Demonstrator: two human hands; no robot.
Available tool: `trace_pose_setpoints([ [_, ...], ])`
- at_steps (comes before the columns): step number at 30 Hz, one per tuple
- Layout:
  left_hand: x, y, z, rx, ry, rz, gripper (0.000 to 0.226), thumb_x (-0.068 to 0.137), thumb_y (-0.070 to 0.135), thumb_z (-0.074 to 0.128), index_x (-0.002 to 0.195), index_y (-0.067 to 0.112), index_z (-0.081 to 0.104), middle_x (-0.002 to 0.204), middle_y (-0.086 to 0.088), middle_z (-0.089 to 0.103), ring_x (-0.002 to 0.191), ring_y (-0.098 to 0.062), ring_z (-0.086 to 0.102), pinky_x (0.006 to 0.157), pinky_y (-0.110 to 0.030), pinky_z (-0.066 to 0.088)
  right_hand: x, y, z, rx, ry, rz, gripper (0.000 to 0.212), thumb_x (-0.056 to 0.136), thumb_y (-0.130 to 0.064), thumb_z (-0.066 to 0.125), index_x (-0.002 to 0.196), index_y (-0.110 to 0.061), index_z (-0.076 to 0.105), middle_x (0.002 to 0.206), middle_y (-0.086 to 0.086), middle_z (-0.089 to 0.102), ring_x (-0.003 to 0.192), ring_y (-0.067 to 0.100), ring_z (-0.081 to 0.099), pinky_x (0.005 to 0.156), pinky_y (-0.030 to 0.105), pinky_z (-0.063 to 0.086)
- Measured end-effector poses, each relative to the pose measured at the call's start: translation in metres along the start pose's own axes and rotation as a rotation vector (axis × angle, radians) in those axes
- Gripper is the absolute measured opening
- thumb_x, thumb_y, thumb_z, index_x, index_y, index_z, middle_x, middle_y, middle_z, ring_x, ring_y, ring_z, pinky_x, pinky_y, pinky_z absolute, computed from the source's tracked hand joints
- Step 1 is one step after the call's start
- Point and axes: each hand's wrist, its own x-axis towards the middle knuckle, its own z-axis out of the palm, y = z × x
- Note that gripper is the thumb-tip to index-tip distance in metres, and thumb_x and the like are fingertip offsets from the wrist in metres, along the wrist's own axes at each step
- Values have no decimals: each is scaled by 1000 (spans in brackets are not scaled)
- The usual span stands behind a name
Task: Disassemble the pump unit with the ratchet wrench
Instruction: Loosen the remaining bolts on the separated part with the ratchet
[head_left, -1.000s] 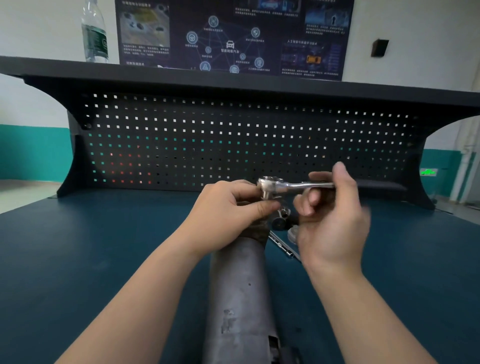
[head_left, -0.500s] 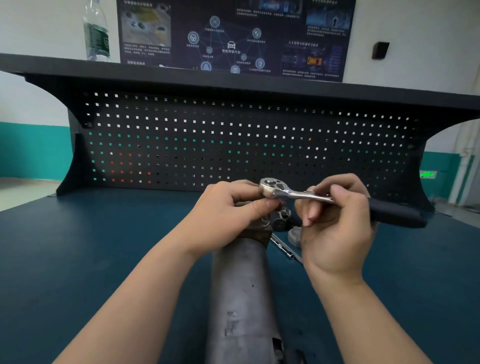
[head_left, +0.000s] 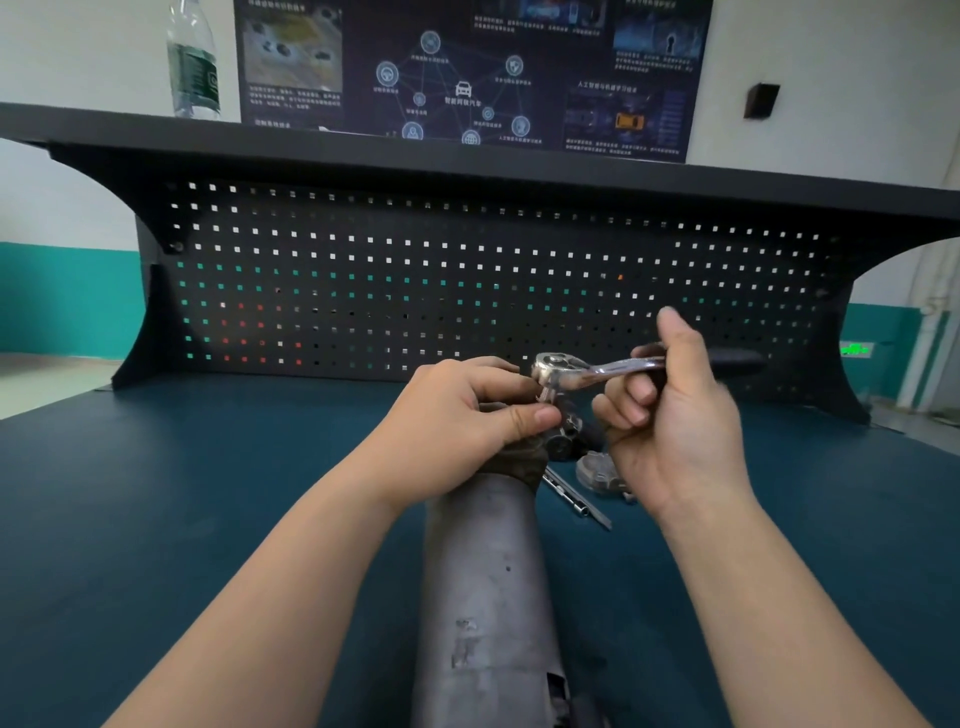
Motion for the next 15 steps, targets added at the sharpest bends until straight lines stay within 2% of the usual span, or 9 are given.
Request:
trace_pose_setpoints([
  [2,-1,-1,0,-4,-5,2,12,88,21,66,91,17,77,105,-1,69,108,-14,61,100,-43,43,0,-3,2,-47,-31,-47,49,95,-27,56,47,-19,54,41,-2,40,34,9,29,37,19,29],
  [5,-2,-1,0,-14,-10,10,23,91,29,61,99,15,76,111,-1,68,113,-15,59,102,-44,42,3,-4,2,-13,-50,-14,42,96,-18,53,54,-14,50,41,-1,40,32,8,29,36,17,28],
  [8,-2,0,-1,-9,-21,4,25,95,27,56,106,12,73,113,-4,68,114,-18,59,102,-45,41,7,-3,-3,39,-51,98,37,95,-17,51,58,-13,48,41,-3,40,31,6,29,35,17,28],
  [12,-3,4,-3,-24,-31,-24,25,97,18,51,112,12,70,113,-1,68,112,-13,59,103,-37,41,15,-1,-7,129,-100,318,40,94,-18,49,54,-15,48,39,-6,37,30,4,27,32,15,27],
  [15,-3,6,-2,-33,-32,-39,27,98,18,47,113,12,70,114,1,69,113,-9,60,103,-31,42,20,-2,-7,125,-172,358,46,95,-19,46,49,-16,47,38,-6,37,29,3,27,33,14,26],
])
